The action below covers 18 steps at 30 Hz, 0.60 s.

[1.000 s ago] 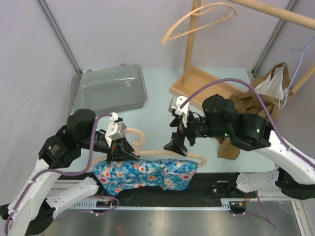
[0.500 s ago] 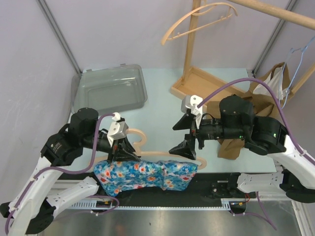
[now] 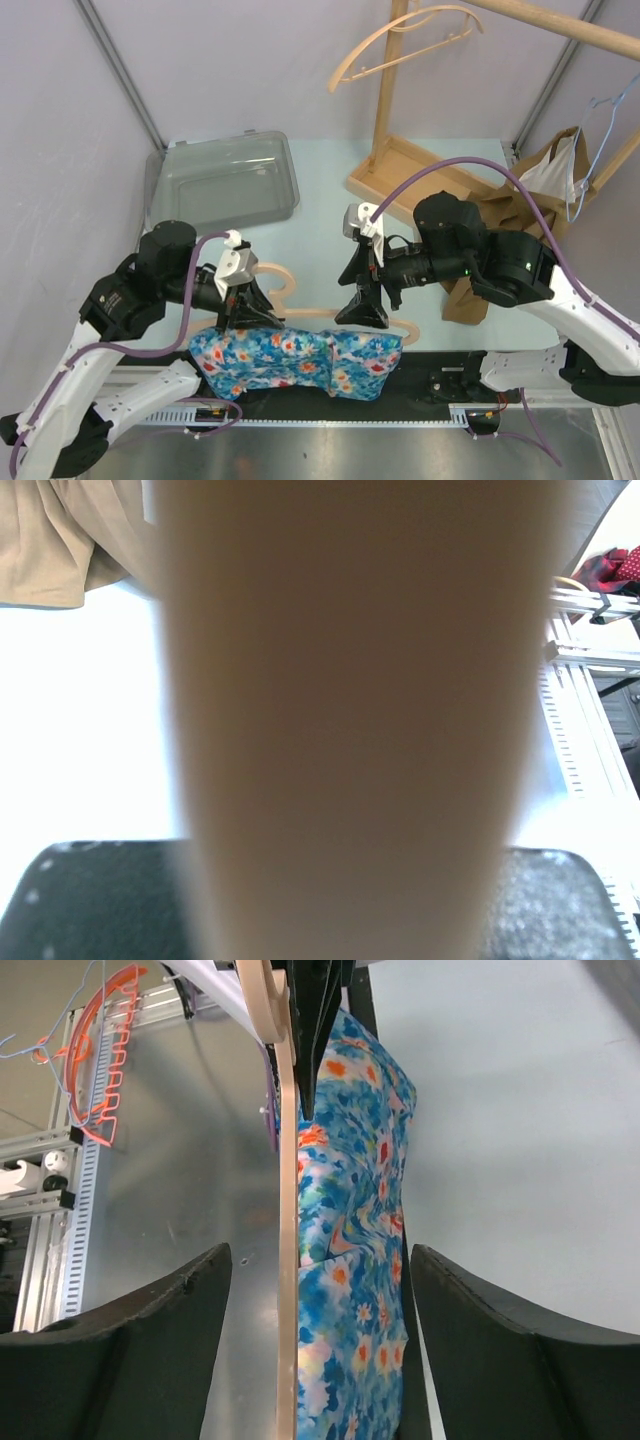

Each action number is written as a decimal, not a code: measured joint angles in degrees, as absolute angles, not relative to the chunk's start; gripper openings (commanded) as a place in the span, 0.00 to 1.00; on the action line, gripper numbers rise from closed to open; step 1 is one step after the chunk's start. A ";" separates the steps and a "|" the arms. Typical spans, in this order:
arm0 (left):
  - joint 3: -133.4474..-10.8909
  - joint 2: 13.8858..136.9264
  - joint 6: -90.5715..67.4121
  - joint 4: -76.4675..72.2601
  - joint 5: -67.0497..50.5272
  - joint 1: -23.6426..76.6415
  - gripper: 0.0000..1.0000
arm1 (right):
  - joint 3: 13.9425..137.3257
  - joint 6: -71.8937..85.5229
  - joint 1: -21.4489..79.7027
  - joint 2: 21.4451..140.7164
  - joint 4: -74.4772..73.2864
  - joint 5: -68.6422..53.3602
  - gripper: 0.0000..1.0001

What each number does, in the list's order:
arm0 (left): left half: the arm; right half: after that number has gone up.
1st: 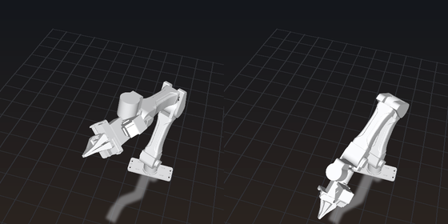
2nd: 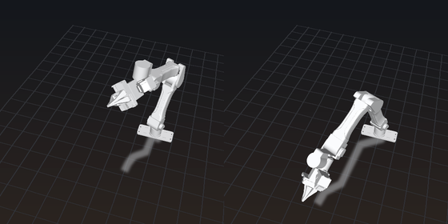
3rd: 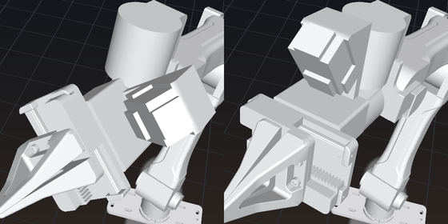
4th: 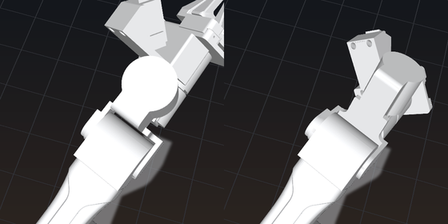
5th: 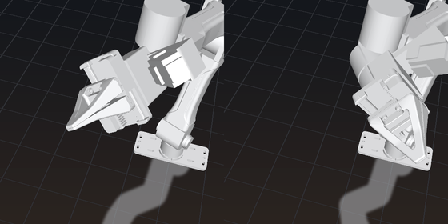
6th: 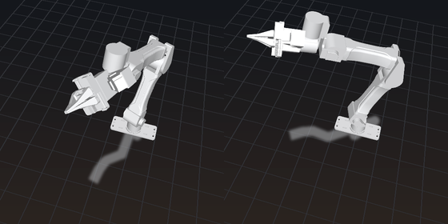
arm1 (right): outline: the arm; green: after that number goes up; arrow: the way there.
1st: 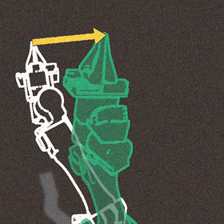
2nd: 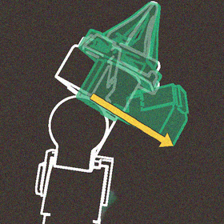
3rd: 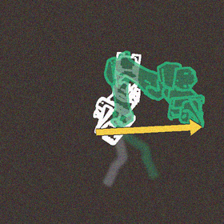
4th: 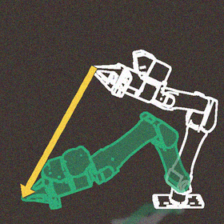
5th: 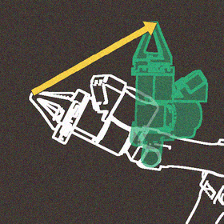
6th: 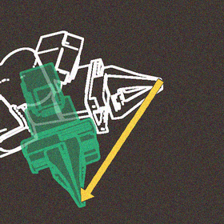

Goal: Place the skirt on the hanger

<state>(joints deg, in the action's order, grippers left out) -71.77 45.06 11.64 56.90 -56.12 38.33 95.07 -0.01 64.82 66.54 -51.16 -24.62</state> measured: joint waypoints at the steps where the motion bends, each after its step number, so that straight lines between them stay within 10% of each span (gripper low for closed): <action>1: -71.77 44.93 11.62 56.88 -56.12 38.33 0.00 | 95.04 0.12 64.88 66.65 -51.37 -24.77 0.75; 11: -71.77 43.79 11.35 55.51 -56.12 38.33 0.00 | 94.96 0.69 67.48 68.88 -52.90 -24.60 0.58; 16: -71.77 43.68 10.68 55.07 -56.07 38.33 0.00 | 94.52 1.45 68.05 69.56 -52.90 -23.73 0.06; 18: -71.77 43.42 10.39 54.78 -54.78 38.22 0.07 | 94.52 1.93 68.16 69.54 -52.69 -23.44 0.00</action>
